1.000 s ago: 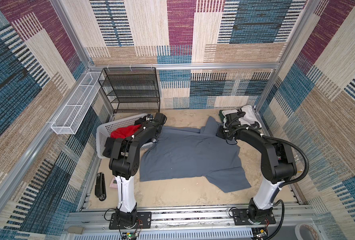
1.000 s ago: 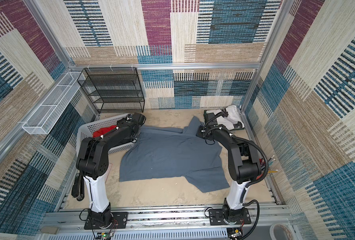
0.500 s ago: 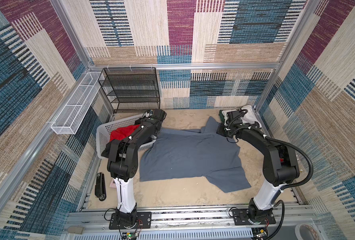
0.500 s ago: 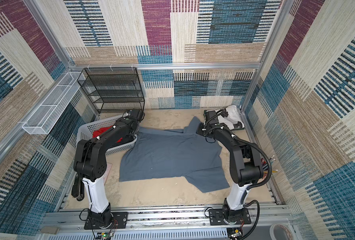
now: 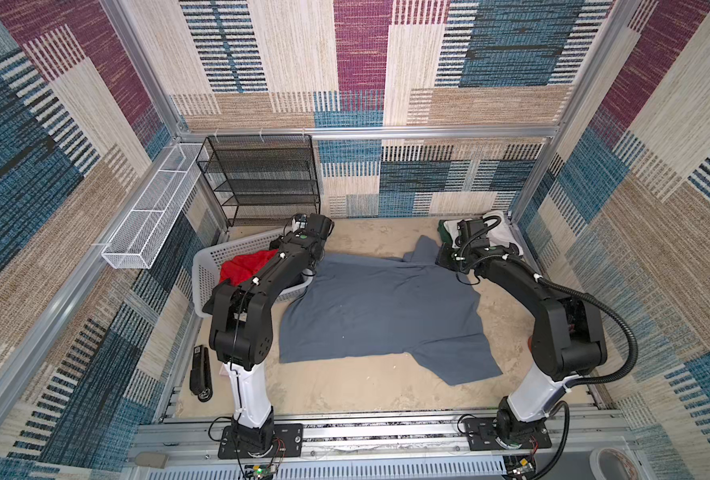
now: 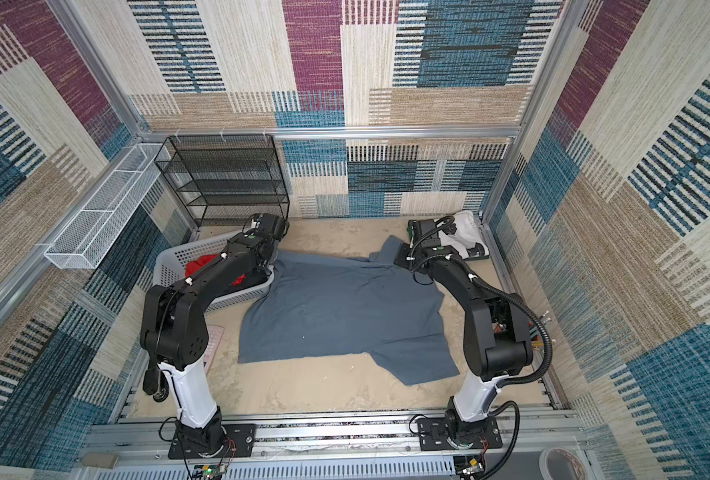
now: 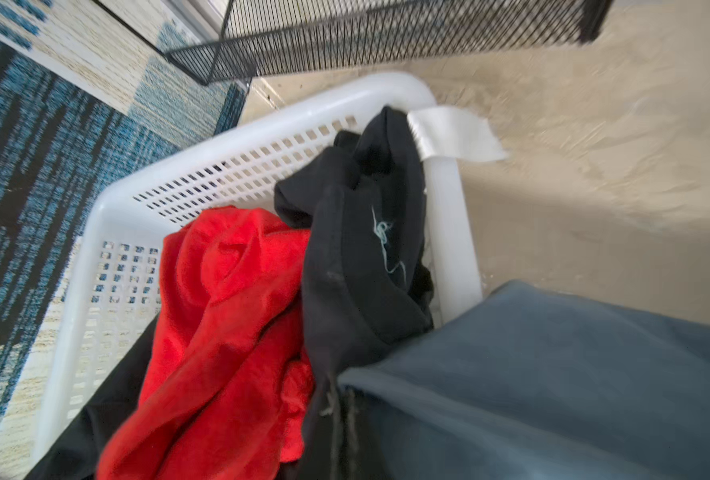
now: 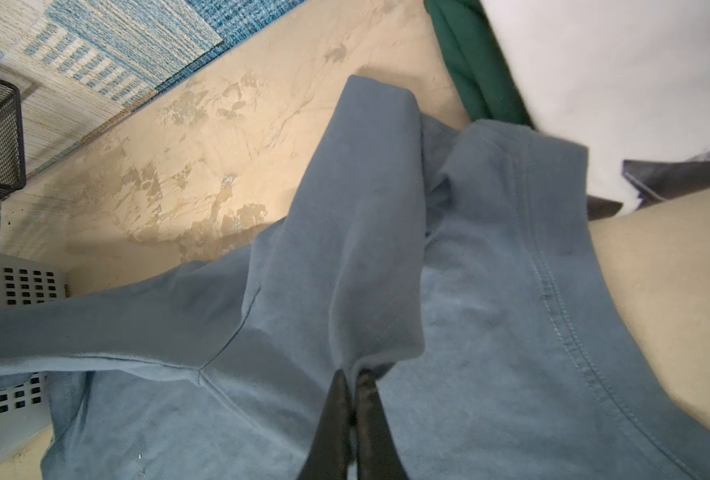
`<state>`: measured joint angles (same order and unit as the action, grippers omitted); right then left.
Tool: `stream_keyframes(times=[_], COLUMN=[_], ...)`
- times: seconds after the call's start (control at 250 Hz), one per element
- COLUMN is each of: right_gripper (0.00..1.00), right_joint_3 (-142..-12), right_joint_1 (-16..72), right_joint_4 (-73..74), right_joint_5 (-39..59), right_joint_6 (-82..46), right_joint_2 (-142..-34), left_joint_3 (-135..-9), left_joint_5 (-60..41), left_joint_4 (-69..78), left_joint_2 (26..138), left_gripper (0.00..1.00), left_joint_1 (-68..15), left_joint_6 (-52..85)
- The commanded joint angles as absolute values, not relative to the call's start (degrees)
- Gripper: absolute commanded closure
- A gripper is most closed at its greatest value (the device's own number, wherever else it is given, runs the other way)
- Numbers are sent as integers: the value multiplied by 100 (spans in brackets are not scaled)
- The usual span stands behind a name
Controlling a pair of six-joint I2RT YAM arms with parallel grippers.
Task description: Fold and stack the t-shirts
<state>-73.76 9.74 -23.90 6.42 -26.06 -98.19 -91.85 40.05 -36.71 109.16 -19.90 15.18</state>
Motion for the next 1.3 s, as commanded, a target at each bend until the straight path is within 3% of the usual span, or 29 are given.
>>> stream_keyframes(times=[0.0, 0.304, 0.516, 0.544, 0.588, 0.632, 0.668, 0.696, 0.784, 0.888, 1.132, 1.2, 1.296], right_gripper=[100, 100, 100, 94, 77, 58, 44, 39, 31, 24, 10, 6, 6], right_joint_3=[-7358, -6961, -6671, -6647, -6620, -6612, -6612, -6625, -6673, -6766, -6955, -6975, -6952], right_joint_1=[968, 935, 906, 905, 894, 887, 880, 879, 866, 870, 868, 870, 870], right_joint_4=[-2357, -2320, -2244, -2246, -2241, -2224, -2219, -2226, -2208, -2224, -2236, -2183, -2074], right_joint_5=[373, 19, 105, 110, 127, 129, 125, 103, 70, 121, 294, 349, 463], right_joint_6=[-2620, -2642, -2693, -2697, -2666, -2639, -2622, -2621, -2591, -2559, -2385, -2339, -2314], right_joint_2=[-9710, -9481, -9422, -9413, -9389, -9362, -9339, -9326, -9290, -9321, -9472, -9526, -9601], left_joint_3=[-9281, -8919, -8916, -8906, -8880, -8879, -8836, -8766, -8455, -8269, -7992, -7971, -8021], left_joint_5=[3973, 4056, 4160, 4157, 4158, 4137, 4056, 3948, 3625, 3537, 3510, 3509, 3446], left_joint_4=[-3560, -3074, -3518, -3594, -3700, -3839, -3900, -3886, -3727, -3925, -4469, -4491, -4480], left_joint_2=[10841, 10681, 10767, 10746, 10693, 10578, 10449, 10312, 9887, 9588, 9149, 8976, 8818], left_gripper=[100, 100, 100, 100, 89, 71, 65, 60, 46, 18, 11, 0, 1], left_joint_1=[-2160, -2593, -2790, -2803, -2822, -2846, -2857, -2878, -2943, -2927, -2495, -2457, -2446], left_joint_6=[1203, 818, 1184, 1247, 1352, 1497, 1565, 1594, 1629, 1878, 2160, 2027, 1797])
